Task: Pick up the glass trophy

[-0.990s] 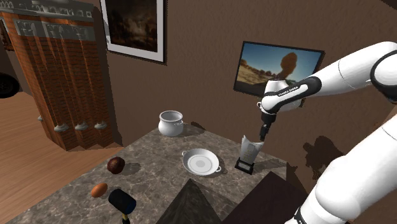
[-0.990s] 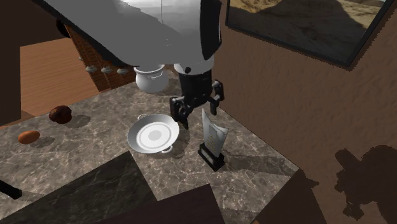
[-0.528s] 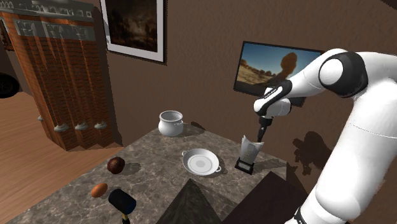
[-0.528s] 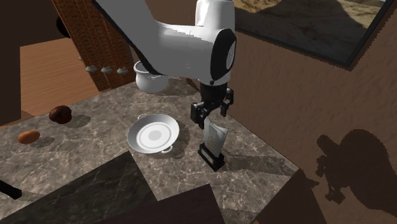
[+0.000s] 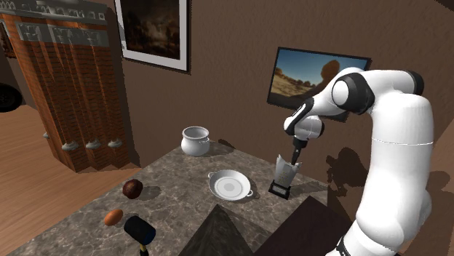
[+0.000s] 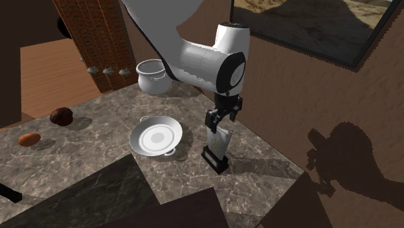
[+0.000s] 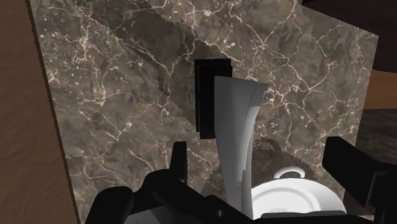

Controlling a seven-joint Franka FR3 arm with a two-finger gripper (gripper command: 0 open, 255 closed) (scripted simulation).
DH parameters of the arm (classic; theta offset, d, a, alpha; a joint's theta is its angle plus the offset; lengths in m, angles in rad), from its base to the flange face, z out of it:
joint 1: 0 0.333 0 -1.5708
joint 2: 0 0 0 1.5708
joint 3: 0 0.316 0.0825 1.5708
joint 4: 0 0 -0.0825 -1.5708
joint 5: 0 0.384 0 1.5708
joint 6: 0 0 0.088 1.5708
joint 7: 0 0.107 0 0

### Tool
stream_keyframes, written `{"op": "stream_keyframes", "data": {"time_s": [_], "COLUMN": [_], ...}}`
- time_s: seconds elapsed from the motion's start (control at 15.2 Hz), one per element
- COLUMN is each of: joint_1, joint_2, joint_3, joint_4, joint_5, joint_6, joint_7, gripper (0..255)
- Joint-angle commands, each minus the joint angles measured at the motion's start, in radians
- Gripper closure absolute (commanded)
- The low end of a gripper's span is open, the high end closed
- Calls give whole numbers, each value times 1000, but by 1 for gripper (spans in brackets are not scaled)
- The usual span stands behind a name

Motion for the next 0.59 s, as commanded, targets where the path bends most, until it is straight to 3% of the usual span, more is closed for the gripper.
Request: {"op": "stream_keyframes", "data": {"time_s": [0.0, 0.26, 0.33, 0.53], "joint_1": [-10, -23, -22, -22], "joint_2": [25, 56, 53, 53], "joint_3": [14, 32, 31, 31], "joint_4": [2, 4, 1, 0], "joint_5": [22, 47, 46, 46], "joint_6": [21, 47, 48, 48], "joint_7": [-15, -32, -30, -31], "gripper": [0, 0, 255, 255]}}
